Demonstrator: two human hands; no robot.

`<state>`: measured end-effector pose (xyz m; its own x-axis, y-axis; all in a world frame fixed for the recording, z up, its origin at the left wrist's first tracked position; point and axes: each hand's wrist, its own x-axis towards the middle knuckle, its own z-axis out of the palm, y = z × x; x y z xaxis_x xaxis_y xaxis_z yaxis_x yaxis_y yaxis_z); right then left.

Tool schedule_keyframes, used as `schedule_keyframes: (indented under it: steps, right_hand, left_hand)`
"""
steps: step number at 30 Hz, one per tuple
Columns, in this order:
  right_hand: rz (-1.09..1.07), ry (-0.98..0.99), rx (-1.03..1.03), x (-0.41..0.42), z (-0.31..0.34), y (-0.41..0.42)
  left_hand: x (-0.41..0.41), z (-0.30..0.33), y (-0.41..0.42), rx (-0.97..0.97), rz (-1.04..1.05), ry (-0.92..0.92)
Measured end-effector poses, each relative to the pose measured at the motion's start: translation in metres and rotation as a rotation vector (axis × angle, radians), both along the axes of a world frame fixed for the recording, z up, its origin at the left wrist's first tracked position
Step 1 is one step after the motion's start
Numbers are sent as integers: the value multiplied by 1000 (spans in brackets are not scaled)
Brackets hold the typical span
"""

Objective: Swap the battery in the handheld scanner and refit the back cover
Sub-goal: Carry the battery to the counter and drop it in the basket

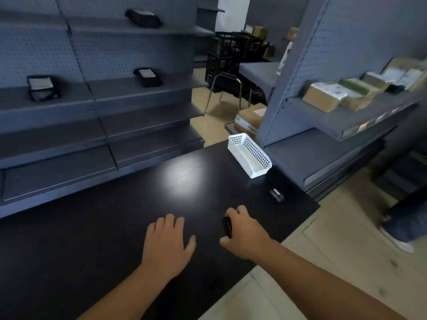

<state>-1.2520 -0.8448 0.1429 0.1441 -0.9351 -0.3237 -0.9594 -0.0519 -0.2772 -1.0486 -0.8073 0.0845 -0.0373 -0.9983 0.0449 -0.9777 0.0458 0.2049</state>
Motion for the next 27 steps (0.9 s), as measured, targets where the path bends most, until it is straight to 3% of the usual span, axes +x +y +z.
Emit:
schedule_keyframes:
  steps: [12,27]
  right_hand:
    - [36,1,76,-206,-5,-140]
    - [80,11,80,-238,-58,-340]
  left_hand:
    - [-195,-1,-112,105,116,37]
    - [-246,-47,-293,231,227,-27]
